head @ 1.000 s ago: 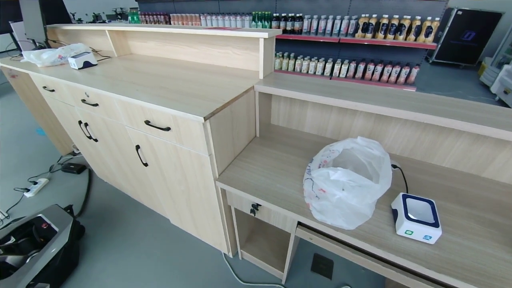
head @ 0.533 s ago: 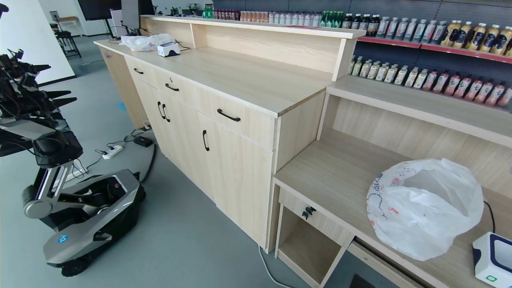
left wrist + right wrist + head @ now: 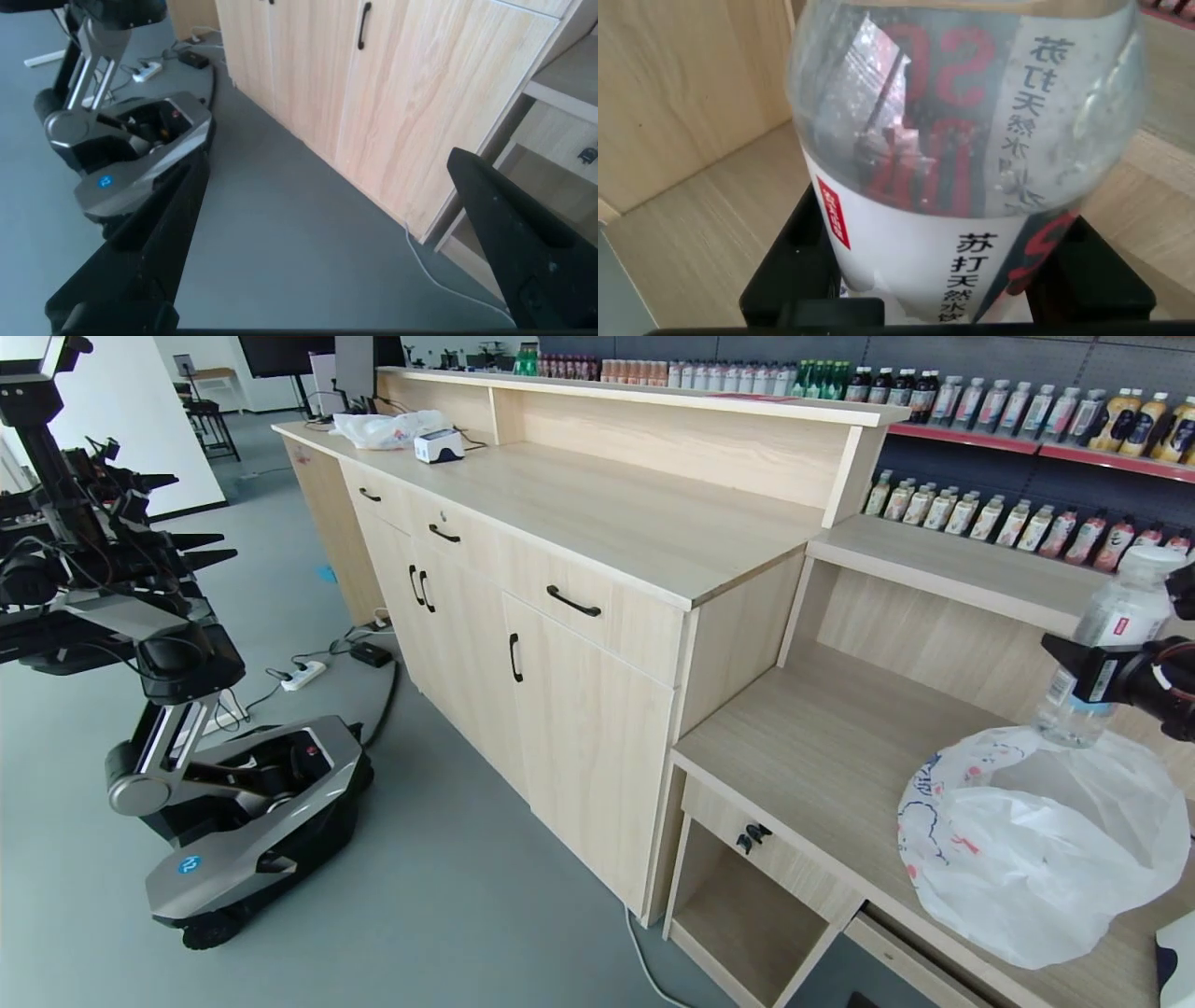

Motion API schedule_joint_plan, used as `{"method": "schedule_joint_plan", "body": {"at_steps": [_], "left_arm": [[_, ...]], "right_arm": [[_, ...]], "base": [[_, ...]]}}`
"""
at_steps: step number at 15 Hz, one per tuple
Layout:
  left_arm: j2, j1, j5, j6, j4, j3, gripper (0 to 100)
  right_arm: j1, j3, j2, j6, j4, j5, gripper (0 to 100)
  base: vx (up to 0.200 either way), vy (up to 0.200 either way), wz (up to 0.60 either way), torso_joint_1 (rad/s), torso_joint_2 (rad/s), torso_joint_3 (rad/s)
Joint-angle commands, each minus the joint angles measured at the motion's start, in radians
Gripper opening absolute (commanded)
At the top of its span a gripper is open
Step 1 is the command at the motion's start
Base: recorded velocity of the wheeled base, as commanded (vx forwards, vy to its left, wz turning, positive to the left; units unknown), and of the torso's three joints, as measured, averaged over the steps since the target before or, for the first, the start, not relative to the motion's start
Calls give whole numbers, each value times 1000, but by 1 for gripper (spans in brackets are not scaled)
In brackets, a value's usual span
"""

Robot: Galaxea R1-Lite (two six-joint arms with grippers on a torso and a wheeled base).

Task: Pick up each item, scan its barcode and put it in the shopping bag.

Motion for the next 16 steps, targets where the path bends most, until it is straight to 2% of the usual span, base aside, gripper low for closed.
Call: {"method": "schedule_joint_plan", "body": {"at_steps": [1, 2, 3, 5, 8, 11, 16], "left_arm": [[0, 0, 2, -1, 0, 0, 100], [0, 0, 0, -1, 0, 0, 100], [0, 0, 0, -1, 0, 0, 100], [0, 0, 0, -1, 0, 0, 100], [0, 0, 0, -1, 0, 0, 100], [0, 0, 0, -1, 0, 0, 100], [0, 0, 0, -1, 0, 0, 100]], "right_arm": [[42, -35, 193, 1, -70, 0, 0], [45, -32, 298, -6, -233, 0, 0], [53, -13, 355, 2, -320, 2, 0], [65, 11, 394, -10, -334, 2, 0], [48, -22, 455, -29, -377, 5, 0], [19, -15, 516, -49, -435, 62, 0], [-32, 50, 380, -58, -408, 106, 0]], "base": [[0, 0, 0, 0, 0, 0], [0, 0, 0, 0, 0, 0], [0, 0, 0, 0, 0, 0], [0, 0, 0, 0, 0, 0], [0, 0, 0, 0, 0, 0], [0, 0, 0, 0, 0, 0], [0, 0, 0, 0, 0, 0]]}}
